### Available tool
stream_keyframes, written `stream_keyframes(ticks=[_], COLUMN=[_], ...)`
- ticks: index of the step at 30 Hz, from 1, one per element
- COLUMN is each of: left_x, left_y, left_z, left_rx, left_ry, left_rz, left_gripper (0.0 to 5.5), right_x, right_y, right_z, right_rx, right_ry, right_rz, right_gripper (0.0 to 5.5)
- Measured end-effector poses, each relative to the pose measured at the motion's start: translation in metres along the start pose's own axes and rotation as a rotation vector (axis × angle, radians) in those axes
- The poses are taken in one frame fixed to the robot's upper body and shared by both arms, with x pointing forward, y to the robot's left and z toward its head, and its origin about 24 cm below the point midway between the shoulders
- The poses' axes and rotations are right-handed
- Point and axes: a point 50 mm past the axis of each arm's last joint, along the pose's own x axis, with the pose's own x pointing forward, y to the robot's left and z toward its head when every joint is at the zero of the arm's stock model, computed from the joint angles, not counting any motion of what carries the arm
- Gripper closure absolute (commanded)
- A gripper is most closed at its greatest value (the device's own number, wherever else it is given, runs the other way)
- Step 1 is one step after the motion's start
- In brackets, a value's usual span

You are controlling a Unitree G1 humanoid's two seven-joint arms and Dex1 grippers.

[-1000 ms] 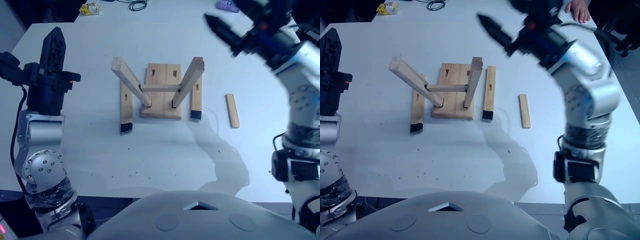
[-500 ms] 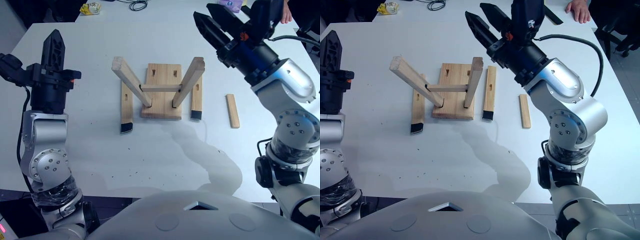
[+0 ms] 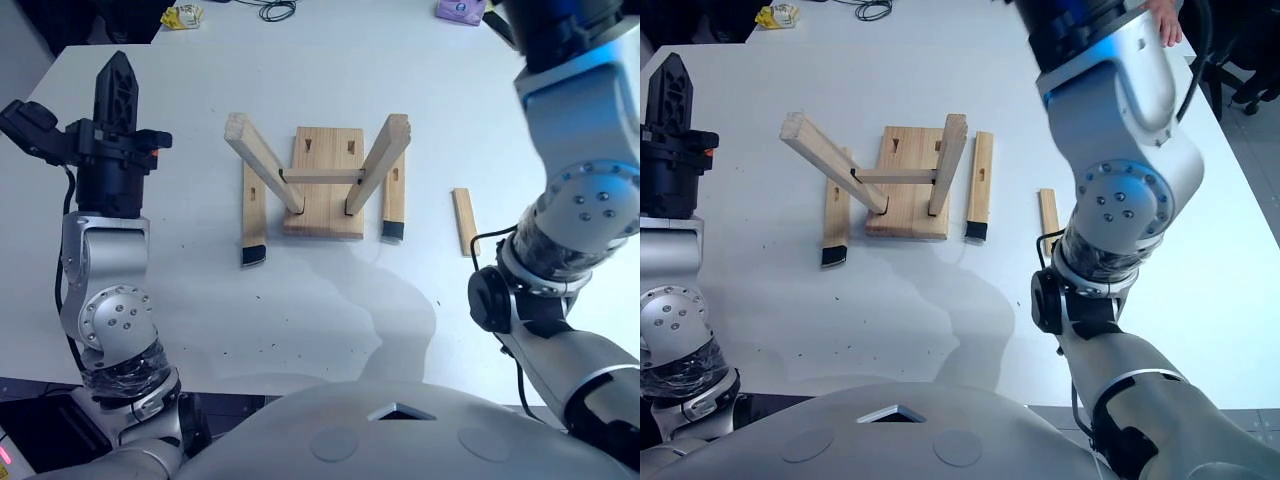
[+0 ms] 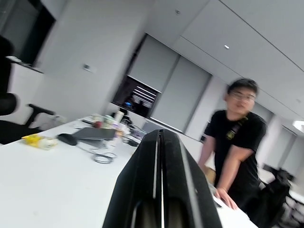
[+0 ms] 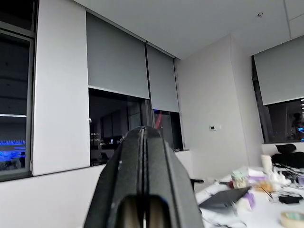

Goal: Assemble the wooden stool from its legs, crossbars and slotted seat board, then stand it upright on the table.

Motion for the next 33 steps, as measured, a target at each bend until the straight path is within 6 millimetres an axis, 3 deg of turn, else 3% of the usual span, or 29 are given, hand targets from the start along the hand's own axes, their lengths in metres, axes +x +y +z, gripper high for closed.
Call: stream_keyframes(ticks=[4, 7, 11, 24, 26, 28, 31, 33], left_x=[0.009, 0.007, 0.016, 0.033, 0.044, 0.054, 0.065, 0.066], left_y=[-0.031, -0.058, -0.074, -0.072, -0.078, -0.084, -0.099, -0.106], left_z=[0.003, 0.000, -0.004, -0.017, -0.006, 0.013, 0.053, 0.063], left_rx=[0.130, 0.171, 0.199, 0.294, 0.325, 0.346, 0.346, 0.341], left_ry=[0.025, 0.031, 0.041, 0.091, 0.019, -0.097, -0.321, -0.374], left_rz=[-0.064, -0.092, -0.106, -0.064, -0.111, -0.141, -0.193, -0.223], left_gripper=[5.50, 5.50, 5.50, 5.50, 5.50, 5.50, 5.50, 5.50], right_x=[-0.021, -0.030, -0.034, -0.040, -0.027, -0.012, 0.003, 0.006], right_y=[-0.005, -0.004, 0.000, 0.016, 0.015, 0.012, 0.005, 0.004], right_z=[-0.035, -0.036, -0.037, -0.060, -0.046, -0.020, 0.019, 0.026], right_rx=[-0.051, -0.073, -0.065, 0.045, 0.069, 0.064, 0.057, 0.075], right_ry=[0.222, 0.261, 0.267, 0.309, 0.194, 0.037, -0.167, -0.197], right_rz=[0.007, 0.013, 0.008, -0.047, -0.063, -0.072, -0.082, -0.082], right_gripper=[5.48, 5.48, 5.48, 5.48, 5.48, 5.48, 5.48, 5.48])
